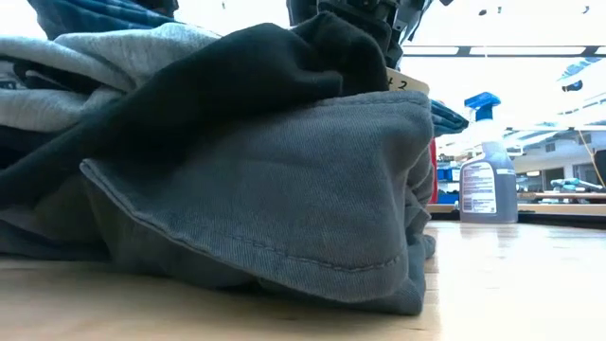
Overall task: Sort clothes
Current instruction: Adjust the blue pants on top of the stacked clothes
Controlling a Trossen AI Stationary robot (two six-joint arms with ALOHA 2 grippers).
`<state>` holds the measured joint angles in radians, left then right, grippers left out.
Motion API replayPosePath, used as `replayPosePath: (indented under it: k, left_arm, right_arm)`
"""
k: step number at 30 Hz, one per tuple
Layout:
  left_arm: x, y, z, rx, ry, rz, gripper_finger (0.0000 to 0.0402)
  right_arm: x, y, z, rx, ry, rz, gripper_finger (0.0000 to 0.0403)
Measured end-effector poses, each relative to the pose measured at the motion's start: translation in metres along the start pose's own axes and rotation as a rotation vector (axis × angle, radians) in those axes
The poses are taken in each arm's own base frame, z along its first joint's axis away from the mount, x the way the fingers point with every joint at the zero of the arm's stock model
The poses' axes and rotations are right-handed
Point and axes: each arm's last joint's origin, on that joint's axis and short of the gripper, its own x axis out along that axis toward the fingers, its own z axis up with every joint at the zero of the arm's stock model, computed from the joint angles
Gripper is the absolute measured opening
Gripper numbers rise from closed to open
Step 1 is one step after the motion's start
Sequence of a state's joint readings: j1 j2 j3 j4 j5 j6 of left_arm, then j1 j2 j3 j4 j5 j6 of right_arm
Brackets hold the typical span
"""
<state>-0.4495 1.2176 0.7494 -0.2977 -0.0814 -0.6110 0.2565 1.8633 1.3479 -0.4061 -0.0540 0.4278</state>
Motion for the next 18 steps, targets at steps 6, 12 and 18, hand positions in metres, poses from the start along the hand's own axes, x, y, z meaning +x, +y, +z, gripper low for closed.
replayPosePath:
  k: [6,12,18]
  left_arm:
    - [-0.026,-0.001,0.001,-0.002,-0.031,-0.057,0.0137]
    - [-0.048,-0.002,0.000,0.003,-0.074,-0.074,0.0137]
    - [-0.057,-0.009,0.006,0.002,-0.165,-0.148,0.0137]
  right_arm:
    - [0.000,-0.001,-0.001,0.001,0.010,-0.005,0.0186]
    - [0.000,-0.001,-0.001,0.001,0.010,-0.005,0.0186]
    - [0.000,-0.001,-0.001,0.001,0.010,-0.004,0.0186]
